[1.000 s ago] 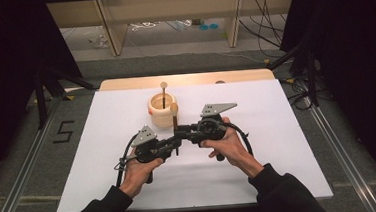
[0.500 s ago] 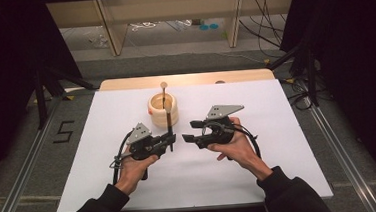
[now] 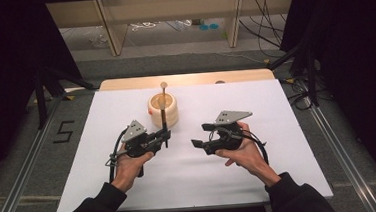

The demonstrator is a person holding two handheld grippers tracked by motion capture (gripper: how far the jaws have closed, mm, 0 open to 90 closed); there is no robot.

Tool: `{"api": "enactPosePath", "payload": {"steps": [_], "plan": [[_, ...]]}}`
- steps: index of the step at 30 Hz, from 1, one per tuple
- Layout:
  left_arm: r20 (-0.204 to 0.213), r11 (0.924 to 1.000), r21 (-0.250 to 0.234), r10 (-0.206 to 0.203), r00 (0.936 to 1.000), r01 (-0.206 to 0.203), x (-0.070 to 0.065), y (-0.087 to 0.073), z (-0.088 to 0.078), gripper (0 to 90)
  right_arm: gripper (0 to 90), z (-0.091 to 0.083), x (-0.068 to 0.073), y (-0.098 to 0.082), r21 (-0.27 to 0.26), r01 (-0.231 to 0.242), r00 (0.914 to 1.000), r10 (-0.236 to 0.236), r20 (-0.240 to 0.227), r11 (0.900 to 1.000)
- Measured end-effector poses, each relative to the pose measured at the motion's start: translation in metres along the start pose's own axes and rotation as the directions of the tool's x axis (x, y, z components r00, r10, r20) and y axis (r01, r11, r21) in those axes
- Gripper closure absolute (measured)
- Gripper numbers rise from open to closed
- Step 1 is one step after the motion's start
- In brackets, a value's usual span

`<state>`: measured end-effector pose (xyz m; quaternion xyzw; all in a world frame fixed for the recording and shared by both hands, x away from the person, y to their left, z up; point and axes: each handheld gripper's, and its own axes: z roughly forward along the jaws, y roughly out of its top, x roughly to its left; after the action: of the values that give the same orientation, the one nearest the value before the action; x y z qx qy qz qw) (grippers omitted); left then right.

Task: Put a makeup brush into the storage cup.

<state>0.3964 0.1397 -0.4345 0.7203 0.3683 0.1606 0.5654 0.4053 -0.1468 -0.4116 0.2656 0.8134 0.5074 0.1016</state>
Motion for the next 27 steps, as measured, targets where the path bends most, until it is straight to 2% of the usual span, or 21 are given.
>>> {"api": "enactPosePath", "payload": {"steps": [2, 3, 4, 5, 6, 8, 10, 11, 12, 14, 17, 18, 19, 21, 24, 25, 27], "plan": [[-0.006, 0.9998, 0.002, 0.018, 0.9998, -0.018, 0.002, 0.001, 0.0, 79.5, 29.2, -0.002, 0.0, -0.002, 0.02, 0.012, 0.9997, -0.013, 0.019, 1.0], [-0.009, 1.0, 0.002, 0.006, 0.9999, -0.006, 0.002, 0.001, 0.0, 79.4, 29.0, -0.002, 0.0, -0.004, 0.019, 0.012, 0.9997, -0.012, 0.022, 1.0], [-0.012, 0.9999, 0.001, 0.012, 0.9999, -0.012, 0.004, 0.002, 0.0, 79.5, 28.5, -0.002, 0.0, -0.005, 0.018, 0.01, 0.9994, -0.01, 0.035, 1.0], [-0.01, 0.9999, -0.001, 0.015, 0.9998, -0.015, 0.005, 0.003, 0.001, 79.5, 28.5, -0.003, 0.0, -0.006, 0.024, 0.004, 0.9997, -0.004, 0.023, 1.0], [-0.017, 1.0, -0.003, 0.008, 0.9998, -0.008, 0.006, 0.004, 0.001, 79.5, 28.5, -0.005, 0.0, -0.007, 0.026, 0.007, 0.9993, -0.008, 0.036, 1.0], [-0.021, 1.0, -0.005, -0.001, 0.9998, 0.001, 0.009, 0.006, 0.002, 79.4, 28.5, -0.007, 0.0, -0.009, 0.022, -0.001, 0.9995, 0.0, 0.033, 1.0], [-0.021, 0.9998, -0.008, 0.015, 0.9997, -0.016, 0.012, 0.008, 0.002, 79.5, 28.5, -0.01, 0.0, -0.012, 0.022, -0.004, 0.999, 0.003, 0.044, 1.0], [-0.023, 0.9999, -0.013, 0.008, 0.9997, -0.008, 0.014, 0.009, 0.002, 79.5, 28.5, -0.012, 0.0, -0.013, 0.025, -0.003, 0.999, 0.002, 0.045, 1.0], [-0.034, 0.9998, -0.014, -0.017, 0.9993, 0.017, 0.014, 0.009, 0.002, 79.5, 28.5, -0.013, 0.001, -0.015, 0.023, -0.009, 0.9988, 0.008, 0.049, 1.0], [-0.039, 0.9998, -0.018, 0.001, 0.9993, -0.002, 0.018, 0.012, 0.002, 79.5, 28.5, -0.016, 0.0, -0.017, 0.028, -0.02, 0.9988, 0.019, 0.046, 0.999], [-0.051, 0.9995, -0.027, -0.015, 0.9986, 0.014, 0.022, 0.014, 0.002, 79.4, 28.3, -0.021, -0.002, -0.022, 0.015, -0.035, 0.9981, 0.034, 0.052, 0.999], [-0.046, 0.9996, -0.028, -0.003, 0.9989, 0.001, 0.024, 0.016, 0.002, 79.4, 27.5, -0.023, -0.002, -0.023, 0.019, -0.042, 0.9977, 0.041, 0.054, 0.999], [-0.053, 0.9993, -0.035, -0.016, 0.9985, 0.014, 0.024, 0.016, 0.002, 79.5, 26.7, -0.024, -0.002, -0.024, 0.014, -0.042, 0.9975, 0.041, 0.058, 0.999], [-0.056, 0.9994, -0.034, -0.006, 0.9984, 0.004, 0.027, 0.018, 0.002, 79.4, 26.0, -0.028, -0.002, -0.027, 0.014, -0.04, 0.9965, 0.039, 0.074, 0.999], [-0.059, 0.9992, -0.039, -0.01, 0.9982, 0.008, 0.029, 0.019, 0.003, 79.4, 24.5, -0.032, -0.001, -0.03, 0.01, -0.05, 0.996, 0.049, 0.075, 0.999], [-0.065, 0.999, -0.039, -0.024, 0.9976, 0.022, 0.029, 0.019, 0.004, 79.4, 24.0, -0.034, -0.001, -0.032, 0.012, -0.048, 0.9959, 0.047, 0.077, 0.999], [-0.069, 0.9993, -0.034, -0.017, 0.9975, 0.015, 0.032, 0.018, 0.005, 79.4, 22.9, -0.036, -0.001, -0.034, 0.005, -0.056, 0.9948, 0.055, 0.086, 0.998]]}}
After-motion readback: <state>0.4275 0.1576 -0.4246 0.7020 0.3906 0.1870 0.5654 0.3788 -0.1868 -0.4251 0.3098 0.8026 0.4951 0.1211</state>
